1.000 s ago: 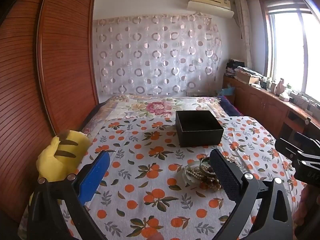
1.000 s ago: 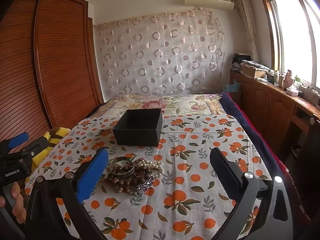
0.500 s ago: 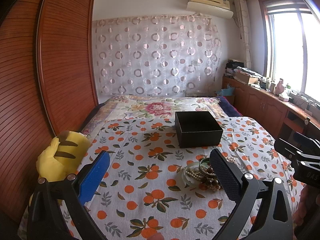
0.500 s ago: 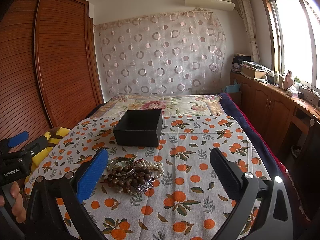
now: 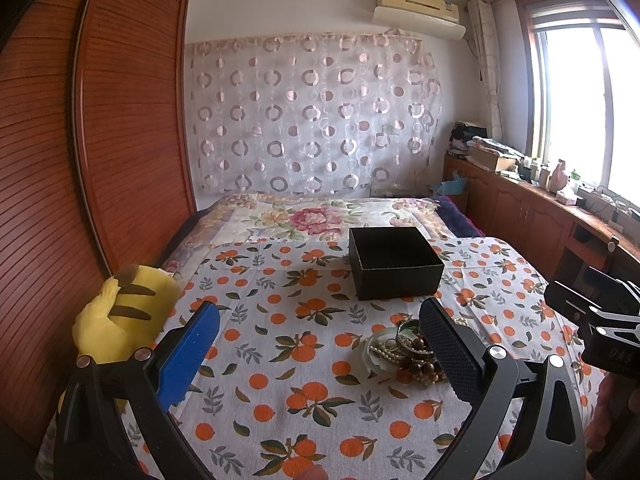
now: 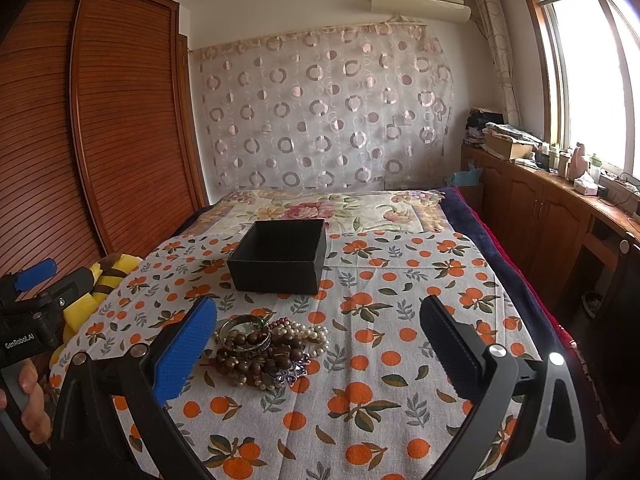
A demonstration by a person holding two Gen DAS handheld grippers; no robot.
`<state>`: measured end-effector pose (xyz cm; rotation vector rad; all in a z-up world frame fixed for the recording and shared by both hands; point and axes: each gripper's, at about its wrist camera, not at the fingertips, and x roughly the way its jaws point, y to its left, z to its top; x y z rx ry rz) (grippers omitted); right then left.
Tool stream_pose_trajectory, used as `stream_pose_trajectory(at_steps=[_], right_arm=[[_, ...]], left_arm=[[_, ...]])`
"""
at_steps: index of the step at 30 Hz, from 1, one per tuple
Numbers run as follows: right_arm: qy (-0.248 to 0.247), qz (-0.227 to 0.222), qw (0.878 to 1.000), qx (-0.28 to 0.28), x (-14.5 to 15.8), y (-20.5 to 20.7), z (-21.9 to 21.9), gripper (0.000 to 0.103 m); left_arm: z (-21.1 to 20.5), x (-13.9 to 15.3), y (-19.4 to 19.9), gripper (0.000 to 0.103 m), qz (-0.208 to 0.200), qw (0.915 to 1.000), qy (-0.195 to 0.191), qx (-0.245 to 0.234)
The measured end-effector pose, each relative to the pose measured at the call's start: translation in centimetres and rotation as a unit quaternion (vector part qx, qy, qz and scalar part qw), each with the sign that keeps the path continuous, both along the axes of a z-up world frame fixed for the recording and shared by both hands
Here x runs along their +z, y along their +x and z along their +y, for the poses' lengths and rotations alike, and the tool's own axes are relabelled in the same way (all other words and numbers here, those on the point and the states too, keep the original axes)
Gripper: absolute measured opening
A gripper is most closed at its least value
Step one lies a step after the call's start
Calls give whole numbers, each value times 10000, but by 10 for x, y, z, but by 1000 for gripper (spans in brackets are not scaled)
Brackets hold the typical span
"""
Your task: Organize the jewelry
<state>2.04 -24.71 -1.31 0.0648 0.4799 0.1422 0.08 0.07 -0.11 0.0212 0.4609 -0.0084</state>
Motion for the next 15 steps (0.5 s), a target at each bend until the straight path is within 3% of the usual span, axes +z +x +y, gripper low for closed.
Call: stream_pose_trajectory(at_steps=[15], right_arm=[[-4, 1, 10000, 5, 0, -1, 0, 101]], left_arm=[[-6, 6, 3, 97, -16, 10000, 2, -8]])
